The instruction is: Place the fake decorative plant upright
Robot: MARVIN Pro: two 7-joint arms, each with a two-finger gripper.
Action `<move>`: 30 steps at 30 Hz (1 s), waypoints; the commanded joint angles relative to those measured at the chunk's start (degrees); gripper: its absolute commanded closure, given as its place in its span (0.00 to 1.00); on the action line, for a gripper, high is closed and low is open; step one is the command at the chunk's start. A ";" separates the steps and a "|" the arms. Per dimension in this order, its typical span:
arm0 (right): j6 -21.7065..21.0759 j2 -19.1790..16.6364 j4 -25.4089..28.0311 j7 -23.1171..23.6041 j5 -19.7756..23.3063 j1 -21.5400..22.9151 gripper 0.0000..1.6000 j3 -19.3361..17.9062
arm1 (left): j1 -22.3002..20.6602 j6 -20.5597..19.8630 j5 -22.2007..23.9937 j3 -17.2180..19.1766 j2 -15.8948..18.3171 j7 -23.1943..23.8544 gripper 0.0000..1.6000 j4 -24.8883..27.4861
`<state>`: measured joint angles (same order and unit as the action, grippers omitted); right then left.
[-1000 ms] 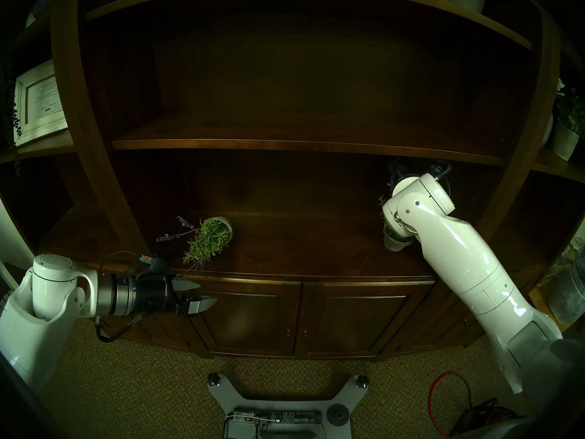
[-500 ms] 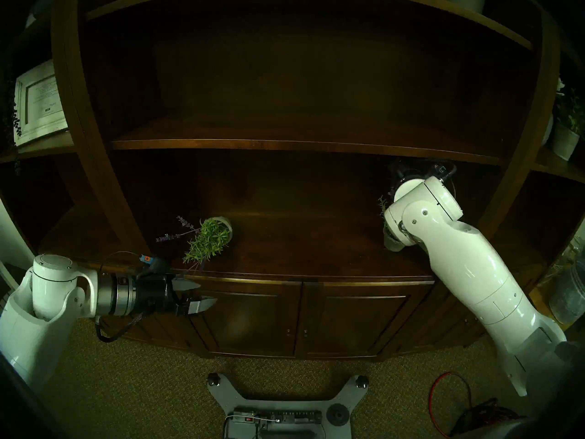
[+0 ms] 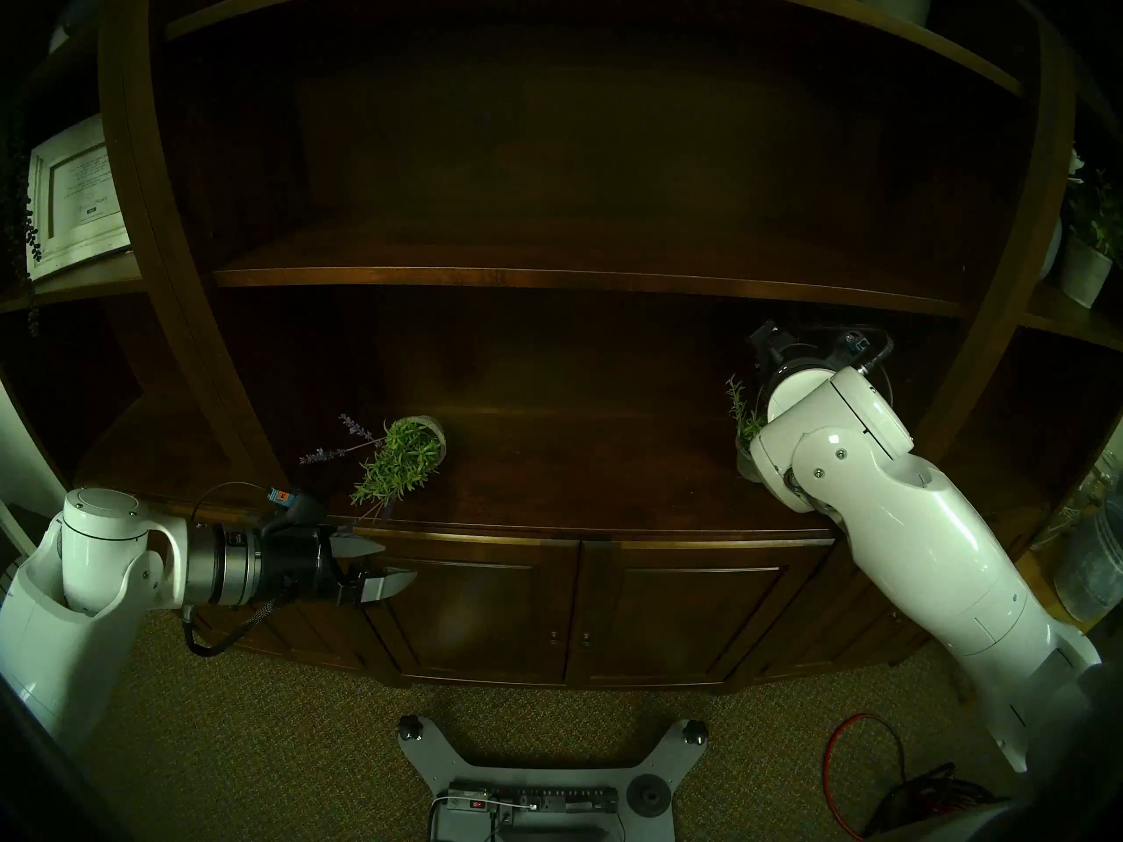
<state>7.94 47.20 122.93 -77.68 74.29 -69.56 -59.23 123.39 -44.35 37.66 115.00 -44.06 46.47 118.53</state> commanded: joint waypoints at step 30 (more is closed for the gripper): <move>2.06 -11.74 17.07 -7.32 -0.79 -10.33 0.00 -5.70 | -0.68 0.22 0.15 0.50 0.18 0.06 0.00 0.58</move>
<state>9.65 38.01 138.73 -85.17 74.17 -79.22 -62.45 123.39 -44.33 37.64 114.93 -44.05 46.47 118.48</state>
